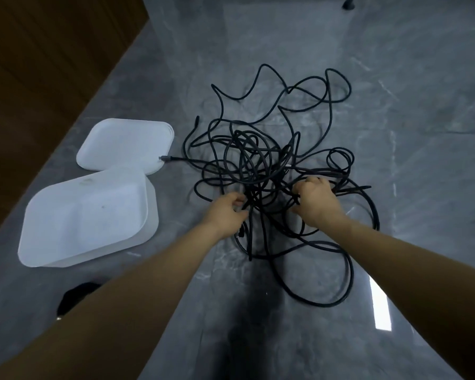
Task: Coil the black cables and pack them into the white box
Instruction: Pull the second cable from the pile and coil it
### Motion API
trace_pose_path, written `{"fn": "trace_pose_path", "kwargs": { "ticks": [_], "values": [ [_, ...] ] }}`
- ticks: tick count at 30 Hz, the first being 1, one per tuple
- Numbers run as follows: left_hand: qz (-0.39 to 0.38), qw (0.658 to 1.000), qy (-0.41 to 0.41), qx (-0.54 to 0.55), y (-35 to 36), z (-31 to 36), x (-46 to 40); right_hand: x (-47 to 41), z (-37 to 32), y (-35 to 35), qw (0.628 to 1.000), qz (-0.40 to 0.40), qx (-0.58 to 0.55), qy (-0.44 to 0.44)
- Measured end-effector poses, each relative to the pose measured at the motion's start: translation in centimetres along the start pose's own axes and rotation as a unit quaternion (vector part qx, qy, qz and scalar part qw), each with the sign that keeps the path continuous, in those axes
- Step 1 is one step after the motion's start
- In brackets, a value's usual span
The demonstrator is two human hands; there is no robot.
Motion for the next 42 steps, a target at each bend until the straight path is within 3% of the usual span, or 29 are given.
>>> {"fn": "trace_pose_path", "kwargs": {
  "ticks": [7, 17, 21, 23, 27, 34, 37, 40, 42],
  "values": [
    [-0.019, 0.999, 0.027, 0.031, 0.0, 1.0, 1.1, 1.5, 1.9, -0.8, 0.999, -0.009, 0.048, 0.015],
    [0.039, 0.997, 0.057, -0.017, -1.2, 3.7, 2.1, 3.9, 4.6, -3.7, 0.987, -0.062, 0.111, 0.094],
    [0.108, 0.988, 0.028, -0.11, -2.6, 4.6, 1.7, 2.6, 4.9, -5.0, 0.995, -0.04, 0.01, 0.093],
    [0.139, 0.982, 0.016, -0.123, -3.3, 5.0, 1.2, 1.7, 4.5, -6.3, 0.991, 0.03, -0.09, 0.099],
    [0.187, 0.976, 0.007, -0.113, -5.3, 5.7, -0.1, 0.6, 1.7, -8.7, 0.947, 0.147, -0.28, 0.057],
    [0.19, 0.979, 0.008, -0.077, -7.4, 3.6, -2.6, -0.8, -4.0, -8.1, 0.926, 0.138, -0.349, -0.046],
    [0.186, 0.981, -0.015, -0.056, -8.0, 2.2, -3.9, -1.7, -7.0, -7.2, 0.947, 0.083, -0.296, -0.096],
    [0.184, 0.982, -0.023, -0.046, -8.2, 1.1, -5.0, -3.0, -8.0, -5.5, 0.987, 0.048, -0.119, -0.097],
    [0.173, 0.984, -0.02, -0.047, -8.1, 0.5, -5.9, -3.5, -7.3, -4.6, 0.992, 0.064, -0.039, -0.1]
  ]
}}
Point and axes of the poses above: each hand's wrist, its own x-axis away from the middle knuckle, its own y-axis out of the palm, z = x × y, the point moved 4 cm from there along -x, towards the middle knuckle, and after that the axes turned 6 degrees about -z, right-handed, at the moved point
